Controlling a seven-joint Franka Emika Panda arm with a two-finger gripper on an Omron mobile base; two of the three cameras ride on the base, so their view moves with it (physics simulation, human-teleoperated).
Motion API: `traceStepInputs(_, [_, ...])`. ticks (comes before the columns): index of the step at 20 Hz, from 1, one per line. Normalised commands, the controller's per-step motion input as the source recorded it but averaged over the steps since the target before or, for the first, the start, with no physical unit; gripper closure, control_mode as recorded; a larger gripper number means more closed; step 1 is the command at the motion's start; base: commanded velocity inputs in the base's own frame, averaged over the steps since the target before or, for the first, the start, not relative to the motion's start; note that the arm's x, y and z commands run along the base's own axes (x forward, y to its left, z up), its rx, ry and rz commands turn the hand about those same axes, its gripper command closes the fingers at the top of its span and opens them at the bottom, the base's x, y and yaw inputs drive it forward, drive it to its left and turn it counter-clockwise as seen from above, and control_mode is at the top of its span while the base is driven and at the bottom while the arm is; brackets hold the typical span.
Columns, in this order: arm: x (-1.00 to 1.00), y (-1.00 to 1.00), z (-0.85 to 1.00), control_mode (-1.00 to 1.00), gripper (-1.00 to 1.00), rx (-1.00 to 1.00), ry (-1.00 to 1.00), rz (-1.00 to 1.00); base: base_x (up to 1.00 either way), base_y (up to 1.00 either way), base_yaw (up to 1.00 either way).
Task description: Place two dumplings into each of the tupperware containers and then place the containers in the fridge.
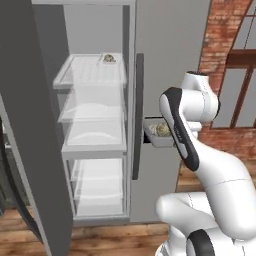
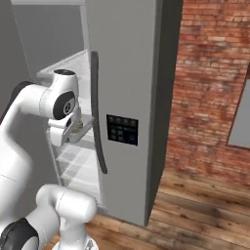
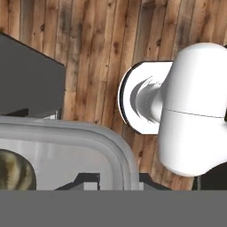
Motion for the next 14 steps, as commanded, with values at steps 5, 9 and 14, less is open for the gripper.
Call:
traceStepInputs(5, [0.0,0.0,0.0,1.0,1.0,0.0,0.0,0.0,0.27,0.47,-0.03])
traceStepInputs(9, [0.0,0.0,0.0,1.0,1.0,0.0,0.0,0.0,0.68,0.17,0.0])
traceStepInputs(14, [0.0,0.0,0.0,1.0,1.0,0.0,0.0,0.0,0.32,0.5,0.01])
